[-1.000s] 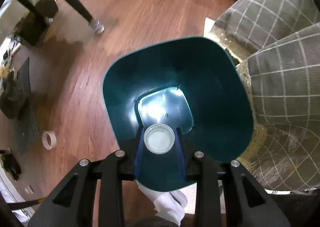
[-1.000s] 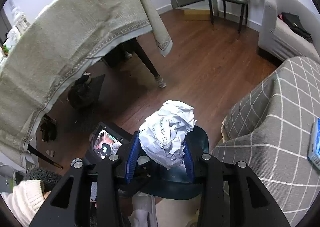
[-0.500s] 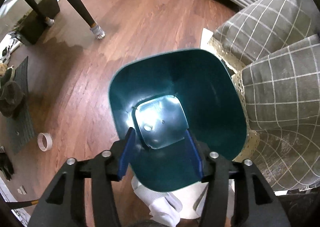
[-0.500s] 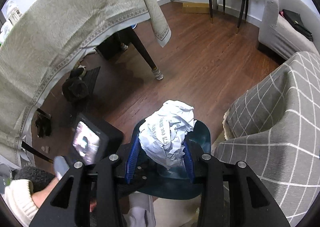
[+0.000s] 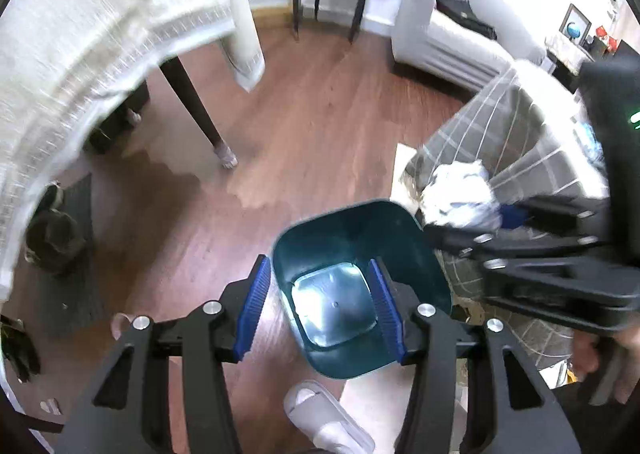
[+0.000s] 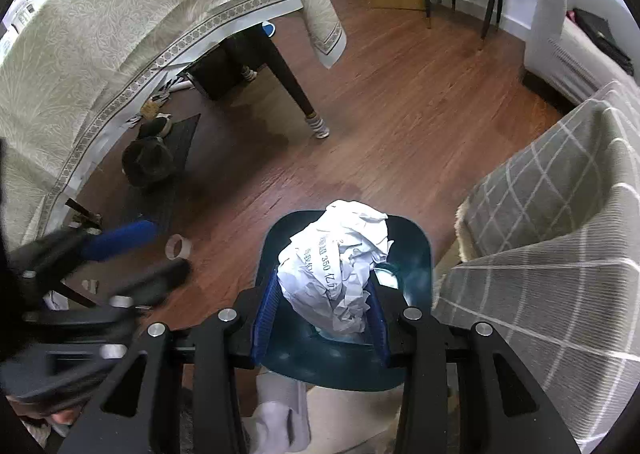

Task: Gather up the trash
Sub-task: 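Carry the paper ball with the right gripper over the teal bin, then open the right gripper to drop the paper ball into the bin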

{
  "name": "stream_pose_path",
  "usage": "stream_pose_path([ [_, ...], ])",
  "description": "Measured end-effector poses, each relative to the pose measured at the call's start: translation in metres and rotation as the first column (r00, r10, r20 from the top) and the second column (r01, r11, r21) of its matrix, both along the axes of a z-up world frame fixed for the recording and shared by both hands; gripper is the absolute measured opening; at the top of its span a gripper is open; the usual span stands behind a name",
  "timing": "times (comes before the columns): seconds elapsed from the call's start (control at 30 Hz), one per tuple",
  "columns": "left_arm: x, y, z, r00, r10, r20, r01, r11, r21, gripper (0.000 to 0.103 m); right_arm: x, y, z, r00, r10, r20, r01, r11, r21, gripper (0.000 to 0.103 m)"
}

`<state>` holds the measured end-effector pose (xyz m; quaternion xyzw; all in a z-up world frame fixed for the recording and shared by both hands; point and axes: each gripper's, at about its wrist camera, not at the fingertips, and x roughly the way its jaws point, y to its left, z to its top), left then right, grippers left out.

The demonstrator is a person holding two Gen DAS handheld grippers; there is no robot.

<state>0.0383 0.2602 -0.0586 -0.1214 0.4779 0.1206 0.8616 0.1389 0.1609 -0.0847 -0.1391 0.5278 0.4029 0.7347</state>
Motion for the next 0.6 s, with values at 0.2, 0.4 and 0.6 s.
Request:
stream_pose_path([
  [0.2, -0.021, -0.004, 0.047, 0.994, 0.013, 0.113, -0.014, 1.0, 0.002, 0.042, -0.007, 0.016, -0.021, 0.999, 0.04, -0.033, -0.041, 0.999, -0.035, 0.041],
  [0.4, -0.033, -0.013, 0.074, 0.981, 0.022, 0.194, -0.016, 0.999, -0.036, 0.041, -0.012, 0.017, -0.06, 0.994, 0.083, -0.066, -0.09, 0.991, -0.098, 0.041],
  [0.6, -0.038, -0.031, 0.088, 0.964, -0.039, 0.262, 0.049, 0.998, -0.034, 0.037, -0.01, 0.014, -0.091, 0.99, 0.085, -0.11, -0.101, 0.983, -0.151, 0.041],
])
